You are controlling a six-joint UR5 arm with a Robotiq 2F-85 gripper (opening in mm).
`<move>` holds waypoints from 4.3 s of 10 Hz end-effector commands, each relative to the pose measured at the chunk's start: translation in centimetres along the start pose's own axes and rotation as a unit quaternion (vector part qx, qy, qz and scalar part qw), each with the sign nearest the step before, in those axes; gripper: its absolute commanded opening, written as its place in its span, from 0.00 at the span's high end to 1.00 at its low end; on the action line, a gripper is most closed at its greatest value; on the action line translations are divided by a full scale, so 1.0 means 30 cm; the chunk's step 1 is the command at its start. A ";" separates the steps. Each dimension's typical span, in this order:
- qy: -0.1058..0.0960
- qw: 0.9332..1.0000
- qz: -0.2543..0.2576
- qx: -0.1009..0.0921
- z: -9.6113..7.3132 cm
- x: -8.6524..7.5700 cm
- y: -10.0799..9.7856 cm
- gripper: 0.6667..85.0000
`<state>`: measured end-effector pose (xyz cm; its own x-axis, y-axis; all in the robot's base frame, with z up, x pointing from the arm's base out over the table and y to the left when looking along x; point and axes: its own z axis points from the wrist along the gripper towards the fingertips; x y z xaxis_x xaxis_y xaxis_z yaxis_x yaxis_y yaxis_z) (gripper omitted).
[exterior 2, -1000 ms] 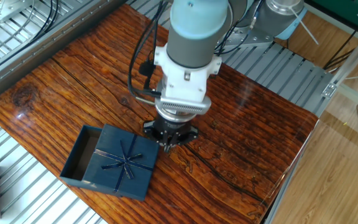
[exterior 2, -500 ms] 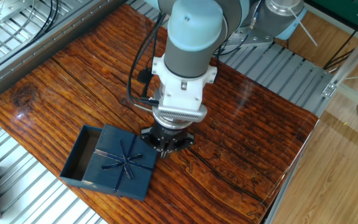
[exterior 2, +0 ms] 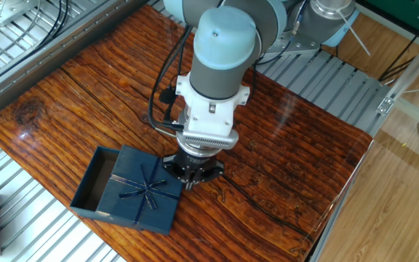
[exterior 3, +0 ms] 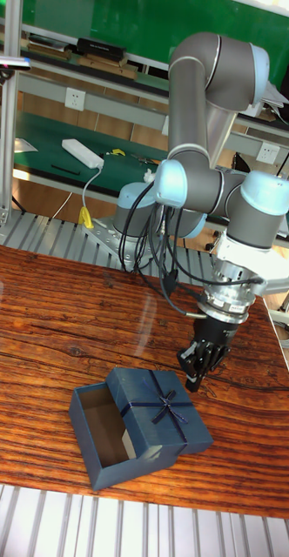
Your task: Slide the outer casing onto the gift box
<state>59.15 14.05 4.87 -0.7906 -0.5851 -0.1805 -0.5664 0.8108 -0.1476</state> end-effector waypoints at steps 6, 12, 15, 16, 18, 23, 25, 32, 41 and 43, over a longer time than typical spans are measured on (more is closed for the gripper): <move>-0.016 0.999 0.017 -0.026 0.006 -0.024 0.022 1.00; 0.001 0.999 0.034 -0.037 -0.004 0.007 0.038 1.00; -0.002 0.999 0.038 -0.038 0.018 0.001 0.046 1.00; -0.002 0.999 0.038 -0.038 0.021 0.002 0.046 1.00; -0.006 0.999 0.038 -0.036 0.033 -0.003 0.047 1.00; -0.024 0.999 0.032 -0.012 0.042 -0.032 0.007 1.00; -0.016 1.000 0.018 0.013 0.042 -0.017 -0.035 1.00; -0.010 0.999 0.009 0.034 0.025 -0.007 -0.072 1.00; 0.000 0.999 0.005 0.045 -0.003 0.024 -0.136 1.00; 0.003 0.998 0.002 0.060 -0.005 0.031 -0.164 1.00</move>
<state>60.88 10.32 5.26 -0.7915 -0.5858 -0.1741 -0.5404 0.8039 -0.2485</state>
